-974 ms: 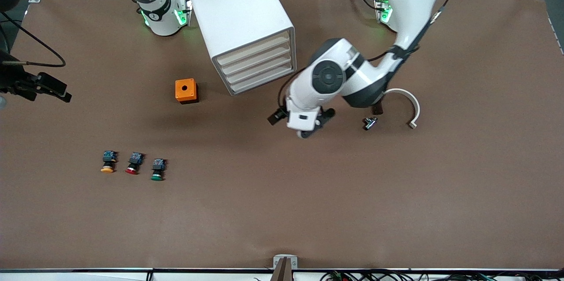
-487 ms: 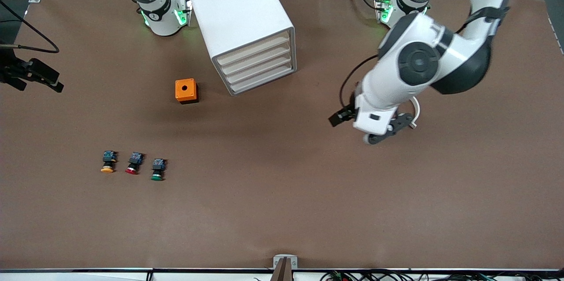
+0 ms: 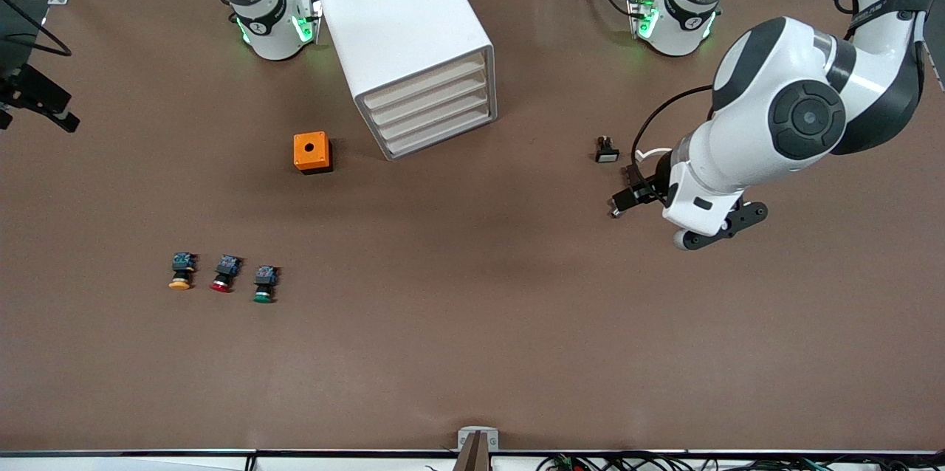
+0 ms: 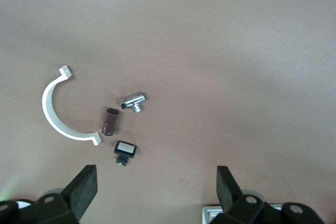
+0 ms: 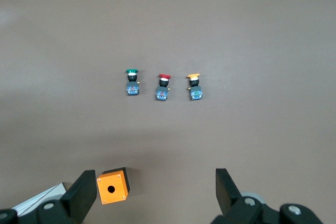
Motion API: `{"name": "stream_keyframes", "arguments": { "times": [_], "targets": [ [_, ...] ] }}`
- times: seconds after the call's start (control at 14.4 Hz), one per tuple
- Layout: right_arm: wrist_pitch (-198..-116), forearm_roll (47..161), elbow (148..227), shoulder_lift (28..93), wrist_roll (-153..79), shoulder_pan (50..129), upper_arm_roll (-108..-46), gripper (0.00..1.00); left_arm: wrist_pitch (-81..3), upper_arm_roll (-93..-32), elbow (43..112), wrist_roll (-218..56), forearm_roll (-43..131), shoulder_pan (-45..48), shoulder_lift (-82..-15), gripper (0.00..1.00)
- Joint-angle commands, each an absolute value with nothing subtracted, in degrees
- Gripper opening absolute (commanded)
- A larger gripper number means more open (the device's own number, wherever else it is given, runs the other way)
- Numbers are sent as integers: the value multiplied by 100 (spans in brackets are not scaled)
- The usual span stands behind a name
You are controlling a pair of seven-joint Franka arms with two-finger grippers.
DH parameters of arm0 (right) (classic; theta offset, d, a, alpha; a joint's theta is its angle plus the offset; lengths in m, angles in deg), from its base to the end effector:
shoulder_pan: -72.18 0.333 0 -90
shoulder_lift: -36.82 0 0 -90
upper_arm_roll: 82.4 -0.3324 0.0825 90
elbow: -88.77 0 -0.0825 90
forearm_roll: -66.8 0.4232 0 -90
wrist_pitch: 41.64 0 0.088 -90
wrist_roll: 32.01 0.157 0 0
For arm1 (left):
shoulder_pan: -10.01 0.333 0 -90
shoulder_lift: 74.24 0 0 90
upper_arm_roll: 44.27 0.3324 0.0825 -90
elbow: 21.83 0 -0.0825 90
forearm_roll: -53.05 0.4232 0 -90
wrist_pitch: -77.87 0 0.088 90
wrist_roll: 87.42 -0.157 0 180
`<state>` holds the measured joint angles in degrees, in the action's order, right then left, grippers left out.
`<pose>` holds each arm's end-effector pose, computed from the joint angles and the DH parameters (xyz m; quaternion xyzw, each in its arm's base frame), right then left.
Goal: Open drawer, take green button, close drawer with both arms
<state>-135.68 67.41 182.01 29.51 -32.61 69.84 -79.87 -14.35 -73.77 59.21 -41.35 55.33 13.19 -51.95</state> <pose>0.5631 -0.0479 0.6425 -0.9968 0.0372 -0.0710 0.0048 0.6349 -0.2575 0.4497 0.9786 0.1775 -0.1024 0.0181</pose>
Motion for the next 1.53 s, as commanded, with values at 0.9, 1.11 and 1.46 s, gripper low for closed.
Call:
{"name": "stream_keyframes", "arguments": {
  "times": [0.9,1.11,1.46],
  "targets": [
    [-13199,6600,17956,3269,-3271,6963,-8012,100,-403,-4402,7263,-8512,5410,834,-7124,100],
    [-13225,6600,17982,3313,-3253,6963,-8012,100,-1437,-4357,8456,-8575,5402,886,-7843,100],
    [-13216,6609,17991,3339,-3253,6981,-8012,100,-2205,-4383,8664,-8583,5401,851,-7970,100]
  ]
}}
